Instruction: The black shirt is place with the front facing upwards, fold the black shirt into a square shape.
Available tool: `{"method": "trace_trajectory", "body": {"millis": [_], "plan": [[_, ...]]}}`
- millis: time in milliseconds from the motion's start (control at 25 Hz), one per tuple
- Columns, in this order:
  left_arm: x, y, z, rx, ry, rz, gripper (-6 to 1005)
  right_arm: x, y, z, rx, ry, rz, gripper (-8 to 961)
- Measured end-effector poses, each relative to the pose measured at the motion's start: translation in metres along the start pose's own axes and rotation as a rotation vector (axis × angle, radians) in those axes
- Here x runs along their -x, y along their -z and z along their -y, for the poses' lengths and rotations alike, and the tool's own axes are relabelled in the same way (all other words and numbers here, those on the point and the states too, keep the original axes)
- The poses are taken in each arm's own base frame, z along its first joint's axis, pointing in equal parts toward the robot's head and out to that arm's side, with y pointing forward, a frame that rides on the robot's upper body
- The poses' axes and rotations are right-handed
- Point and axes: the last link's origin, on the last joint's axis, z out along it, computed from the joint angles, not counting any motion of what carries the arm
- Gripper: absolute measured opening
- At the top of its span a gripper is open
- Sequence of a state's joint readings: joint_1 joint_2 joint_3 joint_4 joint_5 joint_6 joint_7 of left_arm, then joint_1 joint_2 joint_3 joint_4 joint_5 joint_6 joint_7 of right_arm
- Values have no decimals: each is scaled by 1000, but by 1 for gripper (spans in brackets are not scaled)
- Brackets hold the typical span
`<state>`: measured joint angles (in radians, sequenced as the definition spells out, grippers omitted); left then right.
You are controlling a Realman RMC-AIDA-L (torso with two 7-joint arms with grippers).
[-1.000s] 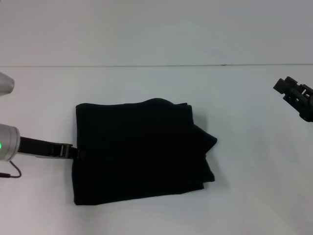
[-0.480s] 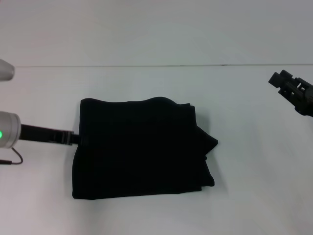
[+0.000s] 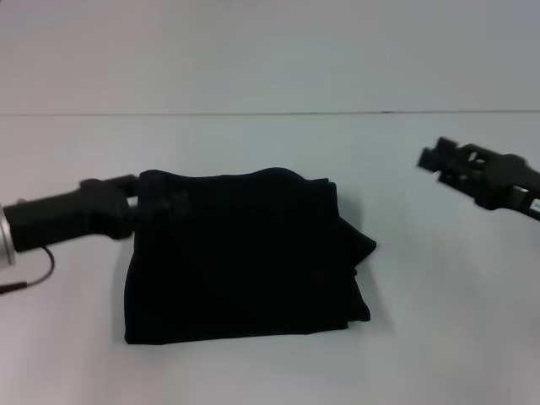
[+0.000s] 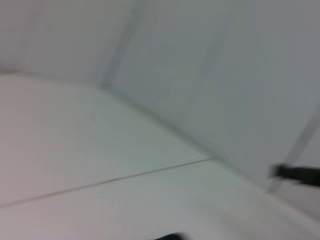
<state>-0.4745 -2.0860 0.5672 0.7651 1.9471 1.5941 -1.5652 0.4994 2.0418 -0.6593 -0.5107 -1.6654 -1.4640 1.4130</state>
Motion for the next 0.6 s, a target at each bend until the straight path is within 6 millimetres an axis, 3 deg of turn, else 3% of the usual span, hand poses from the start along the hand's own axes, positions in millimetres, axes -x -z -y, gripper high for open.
{"method": "trace_trajectory", "body": {"millis": [80,320,520,600], "plan": [[5,0,-10,80,-46,-40,683,4,-7,-8,89,33,-107,414],[21,3,-30,231,-83,-83,740,11,-14,-42,379,128,-307,662],[29,7,-44,316,-83,-94,788,9,-17,-53,455,131,-357,851],[34,6,-47,331,-67,-84,788,8,-18,-54,460,131,-361,886]]}}
